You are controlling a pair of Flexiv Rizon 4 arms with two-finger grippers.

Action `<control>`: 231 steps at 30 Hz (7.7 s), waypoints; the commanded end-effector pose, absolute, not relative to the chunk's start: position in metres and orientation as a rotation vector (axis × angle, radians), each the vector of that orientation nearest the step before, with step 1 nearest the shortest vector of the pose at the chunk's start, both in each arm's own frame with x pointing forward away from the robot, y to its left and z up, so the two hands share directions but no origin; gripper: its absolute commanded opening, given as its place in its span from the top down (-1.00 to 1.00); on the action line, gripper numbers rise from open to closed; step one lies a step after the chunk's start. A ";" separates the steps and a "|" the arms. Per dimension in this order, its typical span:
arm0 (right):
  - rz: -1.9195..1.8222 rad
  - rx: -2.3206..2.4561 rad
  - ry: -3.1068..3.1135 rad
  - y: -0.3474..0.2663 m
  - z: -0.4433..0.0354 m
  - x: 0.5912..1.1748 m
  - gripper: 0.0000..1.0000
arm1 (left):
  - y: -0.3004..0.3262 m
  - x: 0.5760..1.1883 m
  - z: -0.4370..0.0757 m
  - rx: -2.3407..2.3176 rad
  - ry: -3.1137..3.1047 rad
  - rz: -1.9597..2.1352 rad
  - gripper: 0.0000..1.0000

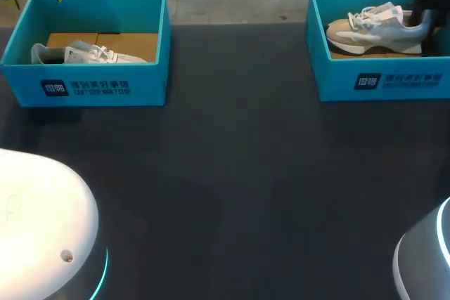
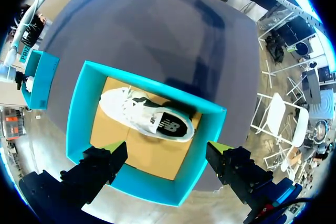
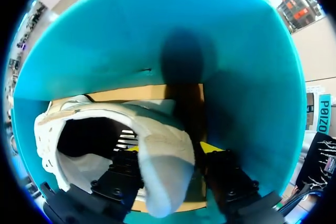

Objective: Take the shoe out of the shoebox, open the shoe tongue, remove and reinsert the insole, then place the shoe into the shoebox

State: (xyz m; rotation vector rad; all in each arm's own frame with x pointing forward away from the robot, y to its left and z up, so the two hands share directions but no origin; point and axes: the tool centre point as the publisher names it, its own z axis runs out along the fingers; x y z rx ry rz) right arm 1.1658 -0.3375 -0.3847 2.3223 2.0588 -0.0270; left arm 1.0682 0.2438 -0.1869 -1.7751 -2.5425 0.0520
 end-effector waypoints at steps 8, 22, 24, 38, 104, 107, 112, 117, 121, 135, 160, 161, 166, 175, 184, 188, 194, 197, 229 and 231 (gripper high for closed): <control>-0.148 2.408 2.060 -0.340 -0.383 1.170 1.00 | 0.244 1.068 -0.186 -1.776 -2.540 0.050 -1.00; -0.150 2.421 2.049 -0.342 -0.347 1.148 1.00 | 0.244 1.068 -0.186 -1.776 -2.540 0.050 -1.00; -0.150 2.419 2.047 -0.342 -0.338 1.145 1.00 | 0.244 1.068 -0.186 -1.776 -2.540 0.050 -1.00; -0.110 2.367 1.981 -0.344 -0.268 1.143 1.00 | 0.244 1.068 -0.186 -1.776 -2.540 0.050 -1.00; -0.119 2.339 1.943 -0.282 -0.152 1.093 1.00 | 0.244 1.068 -0.186 -1.776 -2.540 0.050 -1.00; -0.107 2.332 1.934 -0.267 -0.148 1.081 1.00 | 0.244 1.068 -0.186 -1.776 -2.540 0.050 -1.00; -0.131 2.314 1.923 -0.247 -0.143 1.066 1.00 | 0.244 1.068 -0.186 -1.776 -2.540 0.050 -1.00; -0.130 2.303 1.914 -0.225 -0.138 1.048 1.00 | 0.244 1.068 -0.186 -1.776 -2.540 0.050 -1.00; -0.122 2.294 1.901 -0.208 -0.132 1.033 1.00 | 0.244 1.068 -0.186 -1.776 -2.540 0.050 -1.00; -0.124 2.263 1.888 -0.144 -0.122 0.973 1.00 | 0.244 1.068 -0.186 -1.776 -2.540 0.050 -1.00; -0.173 2.263 1.880 -0.062 -0.123 0.881 1.00 | 0.244 1.068 -0.186 -1.776 -2.540 0.050 -1.00; -0.174 2.265 1.878 -0.059 -0.123 0.876 1.00 | 0.244 1.068 -0.186 -1.776 -2.540 0.050 -1.00; -0.226 2.263 1.873 -0.041 -0.127 0.856 1.00 | 0.244 1.068 -0.186 -1.776 -2.540 0.050 -1.00; -0.244 2.270 1.885 -0.005 -0.135 0.825 1.00 | 0.244 1.068 -0.186 -1.776 -2.540 0.050 -1.00; -0.299 2.280 1.857 0.031 -0.152 0.790 1.00 | 0.244 1.068 -0.186 -1.776 -2.540 0.050 -1.00; -0.313 2.310 1.846 0.039 -0.160 0.773 1.00 | 0.244 1.068 -0.186 -1.776 -2.540 0.050 -1.00; -0.300 2.366 1.816 0.047 -0.168 0.749 1.00 | 0.244 1.068 -0.186 -1.776 -2.540 0.050 -1.00; -0.345 2.370 1.783 0.050 -0.172 0.739 1.00 | 0.244 1.068 -0.186 -1.776 -2.540 0.050 -1.00; -0.444 2.374 1.759 0.055 -0.176 0.728 1.00 | 0.244 1.068 -0.186 -1.776 -2.540 0.050 -1.00; -0.444 2.374 1.759 0.055 -0.176 0.728 1.00 | 0.244 1.068 -0.186 -1.776 -2.540 0.050 -1.00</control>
